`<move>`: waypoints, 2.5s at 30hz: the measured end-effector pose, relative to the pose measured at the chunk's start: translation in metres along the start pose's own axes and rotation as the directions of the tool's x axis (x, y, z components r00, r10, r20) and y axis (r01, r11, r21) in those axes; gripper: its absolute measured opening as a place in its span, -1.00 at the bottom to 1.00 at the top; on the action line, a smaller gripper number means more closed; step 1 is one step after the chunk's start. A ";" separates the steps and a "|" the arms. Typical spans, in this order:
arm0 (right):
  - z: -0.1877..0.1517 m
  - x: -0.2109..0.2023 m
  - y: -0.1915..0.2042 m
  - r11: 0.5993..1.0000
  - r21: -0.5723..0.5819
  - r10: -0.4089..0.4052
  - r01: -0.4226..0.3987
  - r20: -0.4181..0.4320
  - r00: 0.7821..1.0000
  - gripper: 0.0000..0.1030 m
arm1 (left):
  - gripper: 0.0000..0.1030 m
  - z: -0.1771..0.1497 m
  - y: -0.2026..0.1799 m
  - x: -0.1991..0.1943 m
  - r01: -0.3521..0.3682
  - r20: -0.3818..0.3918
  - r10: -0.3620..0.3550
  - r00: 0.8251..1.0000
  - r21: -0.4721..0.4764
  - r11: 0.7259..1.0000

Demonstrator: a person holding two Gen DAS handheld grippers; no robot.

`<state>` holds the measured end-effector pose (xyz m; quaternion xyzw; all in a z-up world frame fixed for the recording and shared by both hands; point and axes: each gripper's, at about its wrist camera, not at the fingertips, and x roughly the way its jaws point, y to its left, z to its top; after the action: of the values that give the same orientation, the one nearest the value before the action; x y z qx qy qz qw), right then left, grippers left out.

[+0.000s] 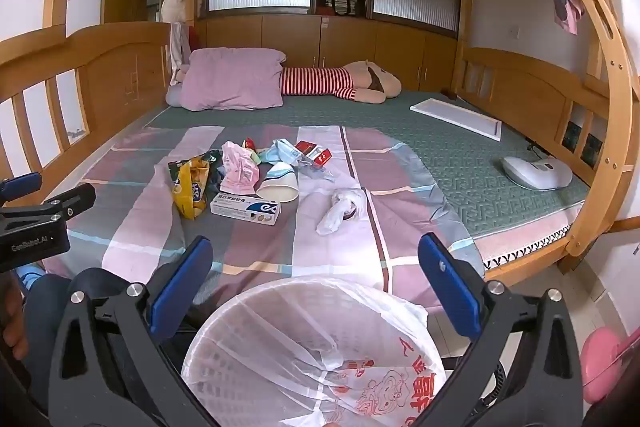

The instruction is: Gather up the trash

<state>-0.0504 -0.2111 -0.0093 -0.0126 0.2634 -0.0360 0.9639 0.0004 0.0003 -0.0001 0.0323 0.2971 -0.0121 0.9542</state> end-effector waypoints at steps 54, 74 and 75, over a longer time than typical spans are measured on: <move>0.004 0.002 -0.001 1.000 0.002 -0.016 0.016 -0.009 1.000 0.95 | 0.94 0.000 0.000 0.001 -0.002 0.002 0.002 1.000 0.000 1.000; 0.003 0.002 -0.003 1.000 0.002 -0.019 0.019 -0.008 1.000 0.95 | 0.94 0.000 0.000 0.001 -0.002 0.001 0.002 1.000 0.001 1.000; 0.003 0.002 -0.004 1.000 0.003 -0.019 0.019 -0.008 1.000 0.95 | 0.94 0.000 0.000 0.001 -0.002 0.001 0.002 1.000 0.001 1.000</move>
<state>-0.0470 -0.2149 -0.0076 -0.0136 0.2671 -0.0455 0.9625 0.0010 0.0004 -0.0004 0.0330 0.2964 -0.0113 0.9544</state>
